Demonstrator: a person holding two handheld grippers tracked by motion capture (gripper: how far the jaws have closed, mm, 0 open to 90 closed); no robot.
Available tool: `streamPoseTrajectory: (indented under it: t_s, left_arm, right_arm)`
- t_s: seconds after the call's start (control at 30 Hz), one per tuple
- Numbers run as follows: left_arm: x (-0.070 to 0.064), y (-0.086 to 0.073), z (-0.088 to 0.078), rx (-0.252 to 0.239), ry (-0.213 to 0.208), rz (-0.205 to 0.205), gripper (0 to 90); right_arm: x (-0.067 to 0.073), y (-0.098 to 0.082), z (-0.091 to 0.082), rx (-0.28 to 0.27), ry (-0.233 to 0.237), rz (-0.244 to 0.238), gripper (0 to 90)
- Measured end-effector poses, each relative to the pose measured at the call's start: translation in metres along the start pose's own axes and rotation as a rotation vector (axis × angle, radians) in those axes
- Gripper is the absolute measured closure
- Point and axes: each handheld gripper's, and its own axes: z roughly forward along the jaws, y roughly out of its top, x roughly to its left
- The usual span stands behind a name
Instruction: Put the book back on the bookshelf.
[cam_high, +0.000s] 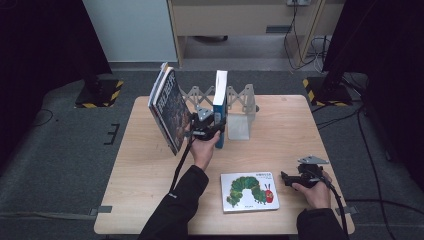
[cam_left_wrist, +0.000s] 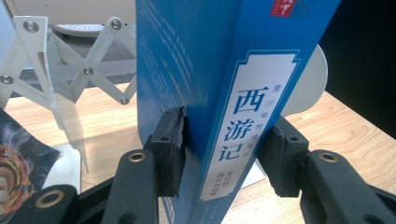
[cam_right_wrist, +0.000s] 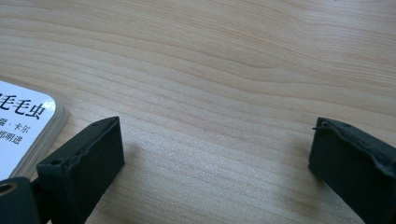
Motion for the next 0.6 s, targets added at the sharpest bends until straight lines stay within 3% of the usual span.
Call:
streamPoseTrajectory:
  t_s: [0.1,0.3,0.43,0.6]
  left_arm:
    - [-0.001,-0.001,0.001,-0.007,-0.007,0.003,52.5]
    - [0.004,-0.015,-0.001,-0.080,-0.041,-0.012,51.4]
    - [0.003,-0.017,-0.002,-0.076,-0.041,-0.014,52.3]
    - [-0.001,-0.007,-0.003,-0.006,-0.021,-0.007,53.5]
  right_arm:
    - [0.000,0.000,0.000,0.000,0.000,0.000,3.4]
    - [0.000,0.000,0.000,0.000,0.000,-0.002,3.4]
    - [0.000,0.000,0.000,0.000,0.000,-0.002,3.4]
    - [0.000,0.000,0.000,0.000,0.000,0.000,3.4]
